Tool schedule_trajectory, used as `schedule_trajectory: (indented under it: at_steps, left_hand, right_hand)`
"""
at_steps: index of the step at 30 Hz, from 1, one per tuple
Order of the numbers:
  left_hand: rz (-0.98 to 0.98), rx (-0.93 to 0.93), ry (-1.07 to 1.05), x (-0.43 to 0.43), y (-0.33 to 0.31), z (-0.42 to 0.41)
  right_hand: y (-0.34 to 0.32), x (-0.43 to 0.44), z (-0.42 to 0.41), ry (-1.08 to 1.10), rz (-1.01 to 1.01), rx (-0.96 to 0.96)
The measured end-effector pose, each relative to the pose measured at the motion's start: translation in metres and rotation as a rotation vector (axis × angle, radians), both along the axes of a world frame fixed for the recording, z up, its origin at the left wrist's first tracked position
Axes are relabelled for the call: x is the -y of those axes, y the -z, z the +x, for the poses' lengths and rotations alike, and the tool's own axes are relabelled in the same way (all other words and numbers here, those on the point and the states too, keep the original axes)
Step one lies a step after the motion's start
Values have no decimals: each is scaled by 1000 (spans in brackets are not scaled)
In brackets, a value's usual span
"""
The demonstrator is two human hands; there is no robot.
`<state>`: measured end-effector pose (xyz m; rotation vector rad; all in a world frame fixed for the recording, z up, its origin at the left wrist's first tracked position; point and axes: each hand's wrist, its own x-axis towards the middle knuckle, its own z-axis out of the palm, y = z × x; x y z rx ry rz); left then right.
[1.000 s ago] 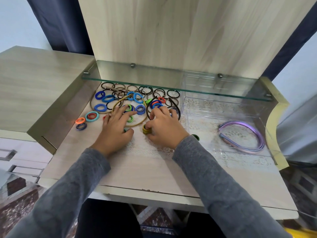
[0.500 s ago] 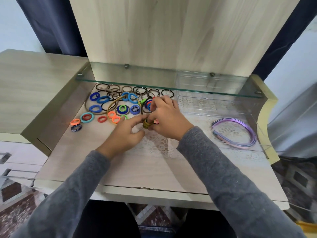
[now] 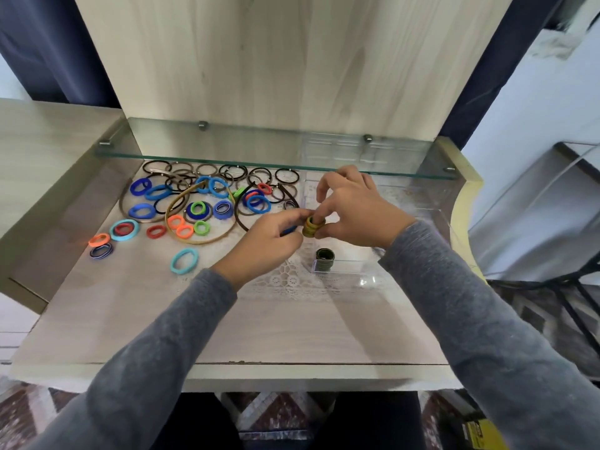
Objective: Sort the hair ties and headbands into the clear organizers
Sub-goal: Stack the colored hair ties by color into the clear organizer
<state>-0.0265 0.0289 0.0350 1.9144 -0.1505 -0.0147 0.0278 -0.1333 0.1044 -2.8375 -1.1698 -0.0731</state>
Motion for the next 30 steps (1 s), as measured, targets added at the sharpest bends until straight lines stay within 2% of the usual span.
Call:
schedule_trajectory:
  at_steps: [10, 13, 17, 22, 30]
  left_hand:
    - [17, -40, 100, 27, 4, 12]
    - [68, 21, 103, 28, 12, 12]
    - [30, 100, 38, 25, 26, 8]
    - [53, 281, -28, 23, 37, 2]
    - [170, 301, -19, 20, 38, 0]
  right_hand:
    - [5, 36, 6, 17, 16, -45]
    - [9, 41, 6, 34, 13, -58]
    - [18, 43, 8, 55, -17, -60]
    - [27, 42, 11, 68, -88, -112]
    - [28, 34, 12, 99, -221, -200]
